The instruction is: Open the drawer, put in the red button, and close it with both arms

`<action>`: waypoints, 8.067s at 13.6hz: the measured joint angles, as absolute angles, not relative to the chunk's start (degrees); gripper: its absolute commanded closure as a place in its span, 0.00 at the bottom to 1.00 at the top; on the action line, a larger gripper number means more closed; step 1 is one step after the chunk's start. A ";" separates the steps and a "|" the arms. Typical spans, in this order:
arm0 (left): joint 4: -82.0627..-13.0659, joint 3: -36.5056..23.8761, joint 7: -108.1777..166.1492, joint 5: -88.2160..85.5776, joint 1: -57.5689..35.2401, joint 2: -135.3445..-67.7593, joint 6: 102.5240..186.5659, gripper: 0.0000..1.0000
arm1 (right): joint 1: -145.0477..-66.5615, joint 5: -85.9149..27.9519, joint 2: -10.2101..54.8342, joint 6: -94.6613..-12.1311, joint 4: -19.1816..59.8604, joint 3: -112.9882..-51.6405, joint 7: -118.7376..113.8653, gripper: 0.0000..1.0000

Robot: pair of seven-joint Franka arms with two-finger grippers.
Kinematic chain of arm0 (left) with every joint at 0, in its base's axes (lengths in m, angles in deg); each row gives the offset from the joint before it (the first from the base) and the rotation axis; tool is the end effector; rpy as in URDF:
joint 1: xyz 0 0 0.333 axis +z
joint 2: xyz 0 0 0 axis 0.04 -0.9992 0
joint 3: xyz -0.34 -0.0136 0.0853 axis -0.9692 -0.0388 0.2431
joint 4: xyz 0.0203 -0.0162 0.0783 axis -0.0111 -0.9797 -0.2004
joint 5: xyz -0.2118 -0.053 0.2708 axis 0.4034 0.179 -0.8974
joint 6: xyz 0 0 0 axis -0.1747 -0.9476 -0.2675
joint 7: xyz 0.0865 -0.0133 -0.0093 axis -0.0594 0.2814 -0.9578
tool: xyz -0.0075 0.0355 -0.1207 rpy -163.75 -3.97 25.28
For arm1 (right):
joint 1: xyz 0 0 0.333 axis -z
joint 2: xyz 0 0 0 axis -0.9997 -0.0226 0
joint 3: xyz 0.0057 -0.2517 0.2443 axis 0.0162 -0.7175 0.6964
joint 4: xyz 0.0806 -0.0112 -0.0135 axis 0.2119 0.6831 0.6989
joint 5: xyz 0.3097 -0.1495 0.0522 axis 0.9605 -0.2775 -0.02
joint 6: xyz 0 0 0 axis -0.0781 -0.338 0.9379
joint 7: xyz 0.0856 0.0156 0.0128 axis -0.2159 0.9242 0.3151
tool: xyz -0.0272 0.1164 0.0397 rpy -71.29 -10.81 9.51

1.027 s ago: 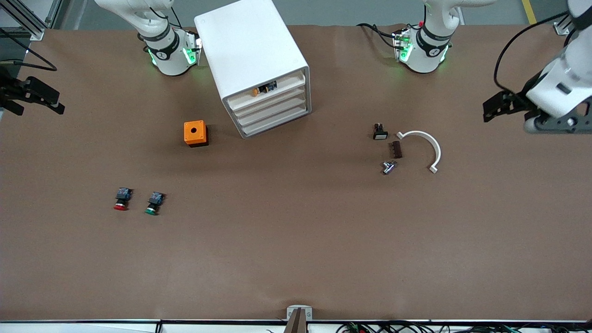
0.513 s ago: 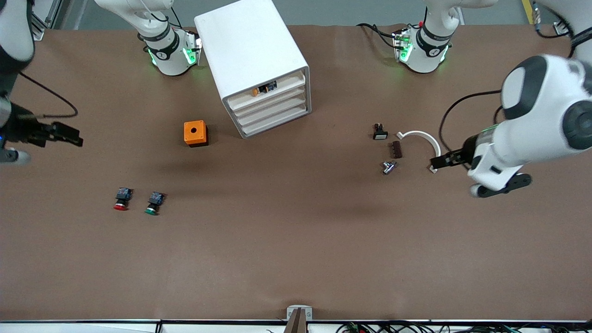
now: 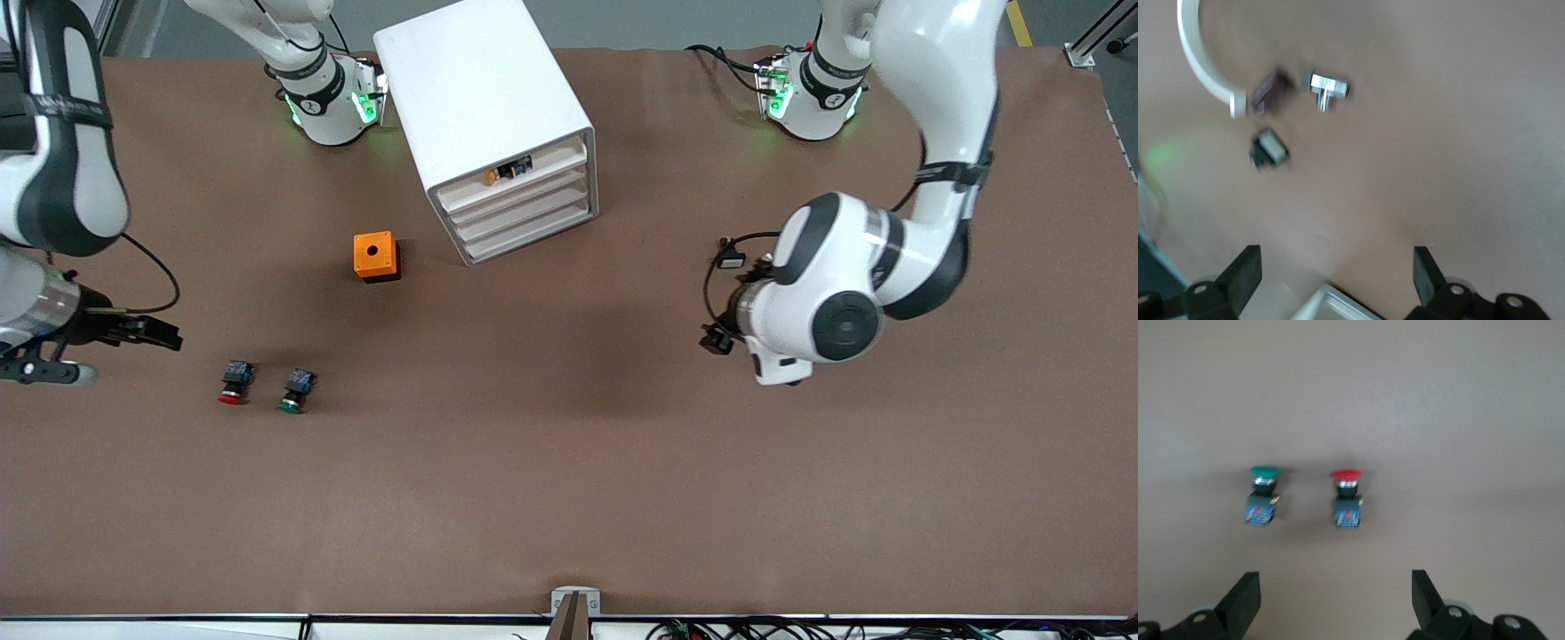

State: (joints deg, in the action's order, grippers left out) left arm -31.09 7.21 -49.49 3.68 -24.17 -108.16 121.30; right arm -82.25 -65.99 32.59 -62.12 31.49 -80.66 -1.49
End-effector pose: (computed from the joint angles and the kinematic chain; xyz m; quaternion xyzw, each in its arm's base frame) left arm 0.5590 -0.3014 0.3718 -0.8330 -0.5021 0.2204 0.0741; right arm 0.5698 -0.1008 0.4153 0.9986 -0.0525 0.0070 0.0091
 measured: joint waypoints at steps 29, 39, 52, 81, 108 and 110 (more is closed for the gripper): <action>-28.57 6.77 -101.52 47.17 -43.93 -123.72 124.86 1.00 | -83.87 -59.80 26.85 -65.99 35.17 -79.51 11.04 1.00; -25.45 8.12 -97.64 46.64 -33.75 -123.75 124.23 1.00 | -109.61 -59.29 37.97 -56.53 34.20 -78.62 58.01 1.00; -18.49 8.40 -81.10 40.51 -20.16 -122.84 121.62 0.00 | -135.05 -62.84 33.26 -60.82 27.58 -78.71 102.51 1.00; -24.29 6.37 -14.56 -3.83 -36.42 -118.27 142.88 0.00 | -93.90 -63.54 33.39 -27.04 7.66 -81.31 8.02 0.00; -31.18 -2.38 -41.41 -6.21 -49.58 -114.33 142.46 0.00 | -86.22 -63.73 42.51 -24.73 10.48 -80.20 2.06 0.00; -30.98 -1.99 -41.39 -6.51 -45.12 -112.97 142.49 0.00 | -86.27 -63.73 46.18 -25.88 13.07 -79.90 2.04 0.00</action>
